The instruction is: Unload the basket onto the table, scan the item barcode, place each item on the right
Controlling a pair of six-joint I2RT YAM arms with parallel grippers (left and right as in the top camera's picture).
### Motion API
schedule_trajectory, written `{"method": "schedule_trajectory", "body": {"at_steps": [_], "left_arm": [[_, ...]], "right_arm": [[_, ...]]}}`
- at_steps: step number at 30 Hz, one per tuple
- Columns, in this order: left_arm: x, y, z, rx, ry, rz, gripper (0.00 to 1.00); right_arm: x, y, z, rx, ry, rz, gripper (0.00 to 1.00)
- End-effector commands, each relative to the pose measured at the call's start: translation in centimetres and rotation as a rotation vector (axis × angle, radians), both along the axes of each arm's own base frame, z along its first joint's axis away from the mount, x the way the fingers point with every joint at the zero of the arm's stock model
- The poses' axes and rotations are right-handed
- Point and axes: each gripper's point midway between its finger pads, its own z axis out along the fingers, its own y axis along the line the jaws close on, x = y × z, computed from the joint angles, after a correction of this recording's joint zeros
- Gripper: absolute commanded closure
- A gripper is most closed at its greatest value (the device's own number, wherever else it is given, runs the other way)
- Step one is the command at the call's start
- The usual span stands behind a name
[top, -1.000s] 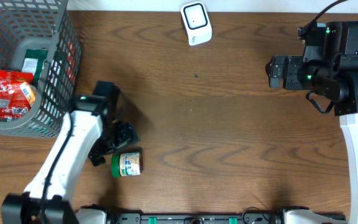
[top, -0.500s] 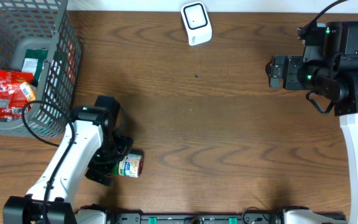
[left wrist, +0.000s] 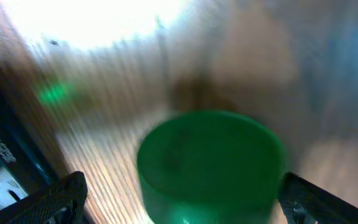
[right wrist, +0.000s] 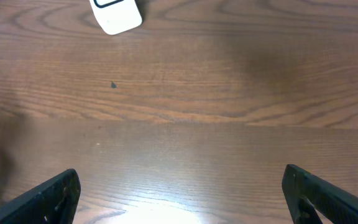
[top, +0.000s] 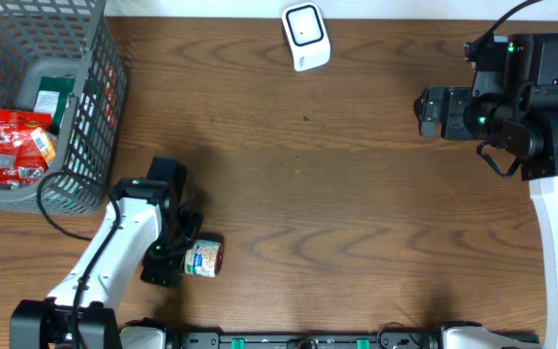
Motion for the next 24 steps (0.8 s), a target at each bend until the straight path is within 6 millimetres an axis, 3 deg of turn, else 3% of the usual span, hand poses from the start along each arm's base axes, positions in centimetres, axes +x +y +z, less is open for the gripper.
{"method": "schedule_trajectory", "body": {"at_steps": [1, 6, 12, 14, 17, 24], "left_arm": [[-0.3, 1.5, -0.3, 0.058, 0.002, 0.05, 0.02], [0.1, 1.9, -0.4, 0.061, -0.012, 0.062, 0.05], [-0.5, 0.3, -0.7, -0.023, 0.01, 0.067, 0.05], [1.1, 0.4, -0.9, -0.026, -0.06, 0.045, 0.05], [4.2, 0.4, -0.7, -0.052, -0.19, -0.136, 0.06], [6.6, 0.3, 0.0, -0.057, -0.288, -0.252, 0.05]], "right_arm": [[0.2, -0.1, 0.3, 0.0, -0.007, 0.003, 0.01], [0.2, -0.1, 0.3, 0.0, -0.007, 0.003, 0.01], [0.2, -0.1, 0.3, 0.0, -0.007, 0.003, 0.01], [0.2, -0.1, 0.3, 0.0, -0.007, 0.003, 0.01], [0.2, -0.1, 0.3, 0.0, -0.007, 0.003, 0.01], [0.2, -0.1, 0.3, 0.0, -0.007, 0.003, 0.01]]}}
